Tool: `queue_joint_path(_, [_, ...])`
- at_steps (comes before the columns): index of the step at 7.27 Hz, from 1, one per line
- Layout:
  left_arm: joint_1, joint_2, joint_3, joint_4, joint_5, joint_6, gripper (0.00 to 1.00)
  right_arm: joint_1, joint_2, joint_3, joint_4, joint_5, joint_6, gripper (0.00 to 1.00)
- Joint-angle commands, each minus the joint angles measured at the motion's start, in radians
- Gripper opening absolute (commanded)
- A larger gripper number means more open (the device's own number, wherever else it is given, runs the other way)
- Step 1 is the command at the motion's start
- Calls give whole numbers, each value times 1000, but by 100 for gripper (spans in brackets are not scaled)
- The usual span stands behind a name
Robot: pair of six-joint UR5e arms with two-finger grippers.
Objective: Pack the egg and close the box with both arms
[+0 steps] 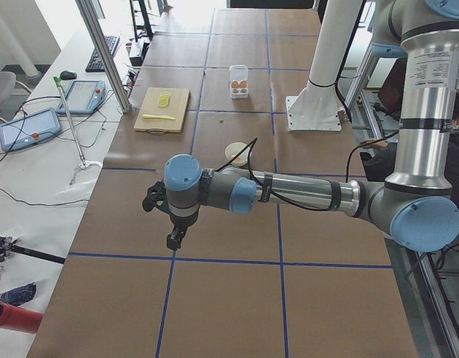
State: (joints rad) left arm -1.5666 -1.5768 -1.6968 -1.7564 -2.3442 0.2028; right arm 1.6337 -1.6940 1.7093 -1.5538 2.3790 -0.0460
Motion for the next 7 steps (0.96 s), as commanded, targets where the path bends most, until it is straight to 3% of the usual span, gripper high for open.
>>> queue_joint_path(1, [60, 20, -65, -227, 6, -69, 100, 0, 2, 3, 1, 9, 0, 100])
queue_joint_path(3, [166, 46, -174, -232, 36, -154, 100, 0, 2, 3, 4, 14, 0, 100])
queue_joint_path(4, [231, 58, -232, -250, 42, -310, 100, 0, 0, 3, 6, 14, 0, 100])
queue_joint_path(5, [337, 58, -303, -250, 95, -480, 100, 0, 0, 9, 8, 14, 0, 100])
queue_joint_path(6, [473, 54, -360, -250, 217, -657, 100, 0, 0, 9, 9, 13, -2, 100])
queue_joint_path(7, [564, 43, -365, -250, 291, -766, 100, 0, 0, 9, 9, 13, -2, 100])
